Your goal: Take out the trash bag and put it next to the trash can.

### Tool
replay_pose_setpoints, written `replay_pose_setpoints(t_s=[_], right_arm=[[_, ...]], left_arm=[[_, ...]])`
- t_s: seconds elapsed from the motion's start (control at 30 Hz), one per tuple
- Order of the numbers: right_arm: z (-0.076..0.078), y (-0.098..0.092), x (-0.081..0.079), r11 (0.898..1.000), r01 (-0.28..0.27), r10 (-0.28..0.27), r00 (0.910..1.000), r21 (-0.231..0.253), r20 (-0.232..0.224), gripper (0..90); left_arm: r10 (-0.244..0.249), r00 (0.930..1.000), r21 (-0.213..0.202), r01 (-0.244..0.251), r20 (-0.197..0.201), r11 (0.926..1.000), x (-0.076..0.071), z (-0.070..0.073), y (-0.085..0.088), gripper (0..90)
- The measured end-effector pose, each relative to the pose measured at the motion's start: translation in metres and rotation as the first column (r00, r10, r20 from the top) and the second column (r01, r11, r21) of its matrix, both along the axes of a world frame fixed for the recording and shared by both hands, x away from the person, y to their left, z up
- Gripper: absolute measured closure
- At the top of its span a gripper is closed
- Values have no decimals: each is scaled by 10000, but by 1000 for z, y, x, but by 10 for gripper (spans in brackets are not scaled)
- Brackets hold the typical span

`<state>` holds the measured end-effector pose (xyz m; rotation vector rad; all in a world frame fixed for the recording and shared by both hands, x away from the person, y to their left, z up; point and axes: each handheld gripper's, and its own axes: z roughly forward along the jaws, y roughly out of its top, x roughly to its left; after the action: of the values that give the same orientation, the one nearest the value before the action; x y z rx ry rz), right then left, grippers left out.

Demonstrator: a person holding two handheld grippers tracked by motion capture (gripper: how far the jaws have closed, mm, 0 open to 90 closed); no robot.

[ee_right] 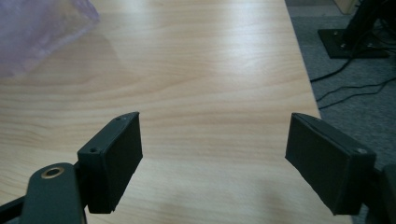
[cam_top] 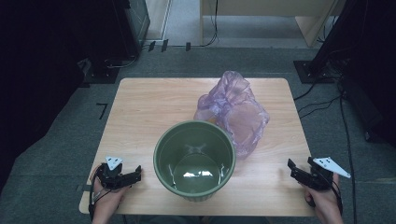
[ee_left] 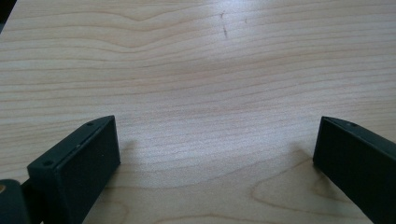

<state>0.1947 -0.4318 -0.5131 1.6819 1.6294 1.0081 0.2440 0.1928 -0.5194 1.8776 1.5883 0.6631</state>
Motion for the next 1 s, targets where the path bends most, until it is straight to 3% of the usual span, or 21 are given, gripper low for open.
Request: replay_pose_setpoints(t_s=[0.33, 0.63, 0.73, 1.0], right_arm=[[-8, -9, -10, 9993, 171, -192, 9976, -327, -659, 180], [-11, -12, -14, 9977, 270, -360, 9885, -627, -1470, 181], [-11, -10, -16, 9949, 193, -348, 9870, -993, -1572, 181], [-12, -9, -17, 9950, 141, -303, 9860, -986, -1642, 145]], left_arm=[[-3, 10000, 2, 3, -2, 10000, 0, 0, 0, 0], [8, 10000, -11, -8, 11, 10000, 0, 0, 0, 0], [1, 10000, -3, -1, 7, 10000, 0, 0, 0, 0], [-34, 10000, -12, 34, 11, 10000, 0, 0, 0, 0]])
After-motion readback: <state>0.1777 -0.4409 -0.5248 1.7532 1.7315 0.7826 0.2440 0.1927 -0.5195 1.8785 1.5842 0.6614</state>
